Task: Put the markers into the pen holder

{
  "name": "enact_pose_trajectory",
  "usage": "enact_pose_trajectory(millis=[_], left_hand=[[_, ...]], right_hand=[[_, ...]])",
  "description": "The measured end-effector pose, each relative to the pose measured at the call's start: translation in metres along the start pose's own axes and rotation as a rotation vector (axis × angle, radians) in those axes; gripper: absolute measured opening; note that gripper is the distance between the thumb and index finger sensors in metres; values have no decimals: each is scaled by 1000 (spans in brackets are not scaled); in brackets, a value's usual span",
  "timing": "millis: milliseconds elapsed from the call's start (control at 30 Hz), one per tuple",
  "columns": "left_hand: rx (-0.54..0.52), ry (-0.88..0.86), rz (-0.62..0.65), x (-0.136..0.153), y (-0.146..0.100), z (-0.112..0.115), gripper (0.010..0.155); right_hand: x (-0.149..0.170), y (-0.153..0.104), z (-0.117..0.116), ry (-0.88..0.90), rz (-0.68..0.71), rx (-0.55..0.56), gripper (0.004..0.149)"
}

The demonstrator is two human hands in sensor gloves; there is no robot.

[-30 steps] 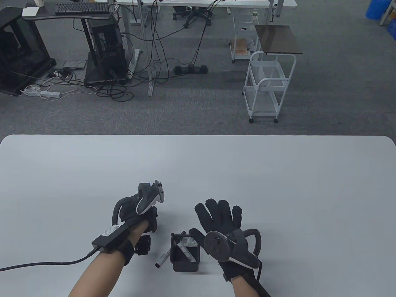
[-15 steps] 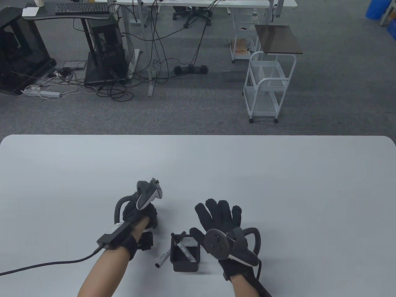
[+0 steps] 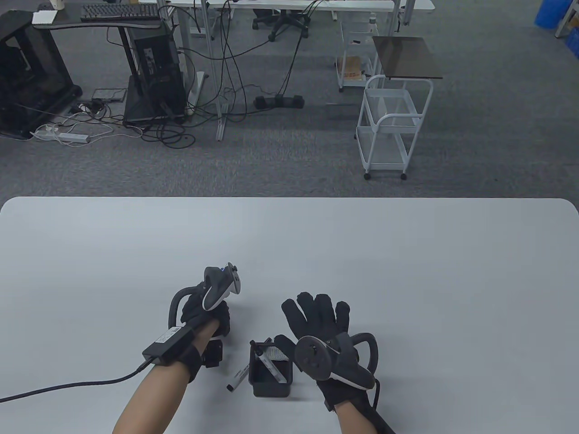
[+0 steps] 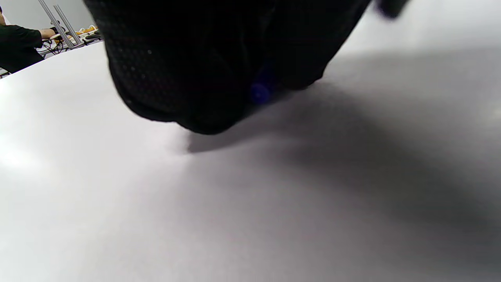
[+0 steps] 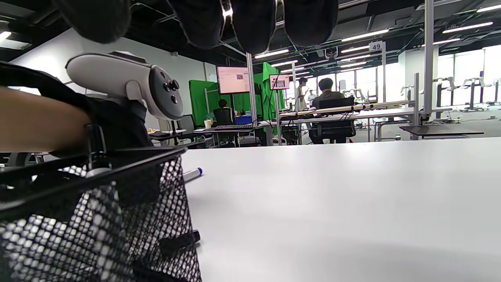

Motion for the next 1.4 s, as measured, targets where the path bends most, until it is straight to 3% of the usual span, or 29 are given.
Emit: enact_pose_trajectory(millis=[233,400,567,1100,1400], left_hand=[[45,-86,59,10,6,3,51],[84,-239,93,21,3,1,51],[-8,-262,94,34,-13,-18,52],[-219,-262,143,114,-104,-86,50],[-298,-237,263,131,-168,-115,49]], right_hand=[[-1,-2,5,-1,1,20,72],[-1,-4,11,7,5,43,72],[-1,-5,13,12,6,53,72],[-11,-8,13,-42,22,63,72],[-12,-9,12,-52,18,55,71]])
Point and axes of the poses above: the tracker on the back of each hand, its own x axis roughly to the little-finger side, its own y axis roughly from the wrist to the fingertips, z = x × y, the point moved 2 cm from there along y, roughly from the wrist to the fingertips, and after that the axes turned 9 degrees about y, right-handed, at the moved point
